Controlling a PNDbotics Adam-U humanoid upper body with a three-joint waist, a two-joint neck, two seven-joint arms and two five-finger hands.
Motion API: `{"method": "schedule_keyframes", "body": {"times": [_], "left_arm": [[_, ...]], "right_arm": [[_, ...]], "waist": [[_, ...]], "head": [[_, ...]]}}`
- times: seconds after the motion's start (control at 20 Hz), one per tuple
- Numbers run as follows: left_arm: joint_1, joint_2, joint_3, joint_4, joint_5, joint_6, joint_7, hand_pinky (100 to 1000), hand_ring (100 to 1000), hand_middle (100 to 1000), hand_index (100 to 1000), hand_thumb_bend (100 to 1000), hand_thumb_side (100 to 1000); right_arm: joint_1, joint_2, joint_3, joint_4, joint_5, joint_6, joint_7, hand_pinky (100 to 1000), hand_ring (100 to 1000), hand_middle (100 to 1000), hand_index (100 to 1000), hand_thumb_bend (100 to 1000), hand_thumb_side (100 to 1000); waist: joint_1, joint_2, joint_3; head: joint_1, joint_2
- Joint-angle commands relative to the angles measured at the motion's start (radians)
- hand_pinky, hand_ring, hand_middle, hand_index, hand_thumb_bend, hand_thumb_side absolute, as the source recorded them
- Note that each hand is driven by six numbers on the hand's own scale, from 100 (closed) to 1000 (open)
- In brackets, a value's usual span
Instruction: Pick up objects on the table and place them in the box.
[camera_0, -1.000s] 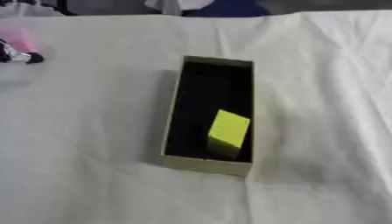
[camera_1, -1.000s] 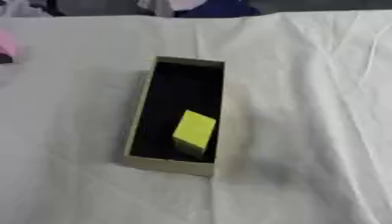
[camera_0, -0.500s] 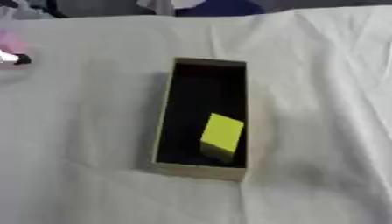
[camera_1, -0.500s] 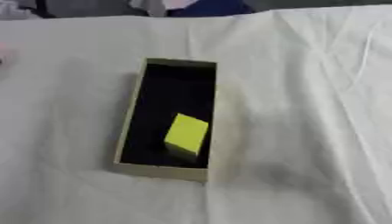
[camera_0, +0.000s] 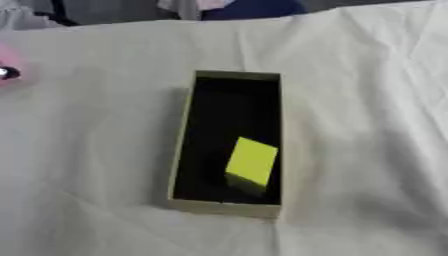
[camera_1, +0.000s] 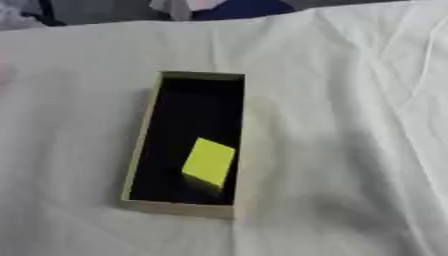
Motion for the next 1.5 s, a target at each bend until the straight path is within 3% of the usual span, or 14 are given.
{"method": "schedule_keyframes", "body": {"times": [0.05, 0.65, 0.8, 0.85, 1.05, 1.5], "left_arm": [[0.001, 0.08, 0.023, 0.003, 0.01, 0.011, 0.025, 885, 953, 901, 930, 640, 273], [0.074, 0.154, 0.055, 0.075, 0.01, 0.057, 0.03, 915, 974, 910, 936, 708, 230], [0.083, 0.16, 0.059, 0.1, 0.0, 0.065, 0.04, 915, 975, 909, 933, 680, 162], [0.084, 0.16, 0.06, 0.107, -0.001, 0.066, 0.045, 911, 974, 909, 931, 650, 100], [0.083, 0.158, 0.061, 0.121, -0.013, 0.063, 0.075, 908, 973, 910, 928, 570, 100], [0.093, 0.164, 0.068, 0.159, -0.01, 0.101, 0.106, 909, 978, 907, 950, 580, 100]], "right_arm": [[-0.007, -0.028, -0.003, -0.017, 0.013, 0.001, 0.002, 818, 798, 564, 818, 100, 823], [-0.009, -0.024, 0.001, -0.017, 0.031, 0.007, 0.005, 818, 800, 563, 819, 100, 831], [-0.013, -0.026, 0.005, -0.017, 0.031, 0.006, 0.008, 818, 800, 564, 820, 100, 831], [-0.014, -0.028, 0.006, -0.017, 0.03, 0.005, 0.01, 818, 800, 564, 820, 100, 830], [-0.018, -0.029, 0.009, -0.017, 0.029, 0.002, 0.014, 819, 800, 564, 820, 100, 833], [-0.023, -0.026, 0.014, -0.017, 0.036, 0.003, 0.022, 818, 800, 562, 818, 100, 842]], "waist": [[0.005, -0.014, -0.004], [0.031, 0.002, -0.039], [0.034, 0.004, -0.048], [0.035, 0.005, -0.052], [0.038, 0.011, -0.064], [0.051, 0.03, -0.079]], "head": [[0.011, -0.021], [0.026, -0.039], [0.034, -0.044], [0.038, -0.048], [0.049, -0.06], [0.062, -0.074]]}}
